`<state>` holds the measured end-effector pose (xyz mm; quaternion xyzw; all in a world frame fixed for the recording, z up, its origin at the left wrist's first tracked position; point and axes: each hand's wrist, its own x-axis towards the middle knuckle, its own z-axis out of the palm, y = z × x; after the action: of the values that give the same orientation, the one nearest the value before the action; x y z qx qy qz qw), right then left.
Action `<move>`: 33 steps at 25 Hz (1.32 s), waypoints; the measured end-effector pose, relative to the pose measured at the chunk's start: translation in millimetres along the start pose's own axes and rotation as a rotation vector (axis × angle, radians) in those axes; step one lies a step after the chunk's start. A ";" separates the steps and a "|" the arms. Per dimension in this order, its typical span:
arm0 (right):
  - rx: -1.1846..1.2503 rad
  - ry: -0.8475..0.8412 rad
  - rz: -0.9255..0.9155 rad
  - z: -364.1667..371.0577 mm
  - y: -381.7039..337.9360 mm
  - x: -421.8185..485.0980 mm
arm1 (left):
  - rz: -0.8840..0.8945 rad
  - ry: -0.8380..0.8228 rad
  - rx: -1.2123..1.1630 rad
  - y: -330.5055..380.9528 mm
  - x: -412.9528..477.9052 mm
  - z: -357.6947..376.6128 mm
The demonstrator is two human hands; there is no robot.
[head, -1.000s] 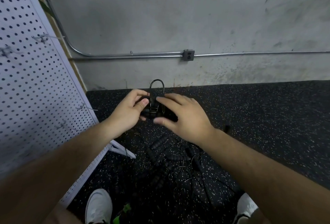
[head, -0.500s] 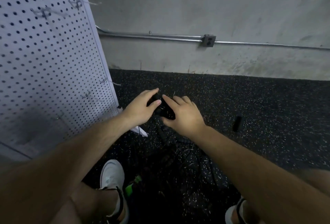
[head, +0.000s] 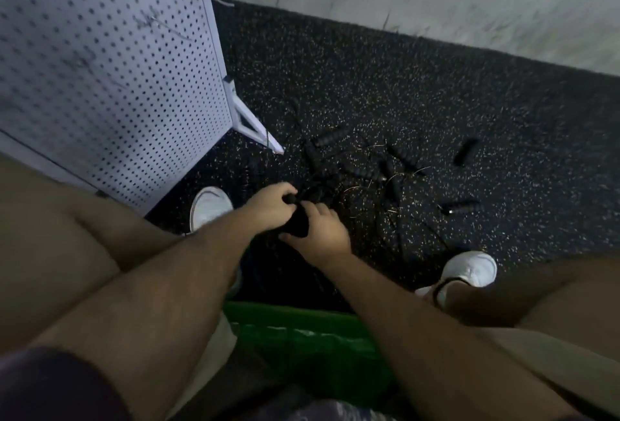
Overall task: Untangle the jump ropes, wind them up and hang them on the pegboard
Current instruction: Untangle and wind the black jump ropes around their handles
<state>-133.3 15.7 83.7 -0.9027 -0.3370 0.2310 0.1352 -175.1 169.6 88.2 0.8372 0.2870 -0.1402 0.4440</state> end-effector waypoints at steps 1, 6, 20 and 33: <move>-0.003 -0.020 -0.009 15.0 -0.5 -5.1 | -0.001 -0.023 0.034 -10.3 -2.7 8.5; -0.210 -0.172 -0.155 67.2 15.4 -20.3 | -0.158 -0.393 0.220 -68.0 -2.5 34.7; 0.094 0.108 0.162 31.5 108.5 44.3 | 0.100 0.098 0.180 6.4 91.2 99.8; 0.300 0.000 0.262 49.6 130.2 116.3 | -0.093 -0.008 0.437 -1.7 184.3 139.0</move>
<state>-9.9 2.2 -48.7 -0.9086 -0.1785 0.2940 0.2371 -26.7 121.4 -81.9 0.8987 0.2866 -0.2226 0.2461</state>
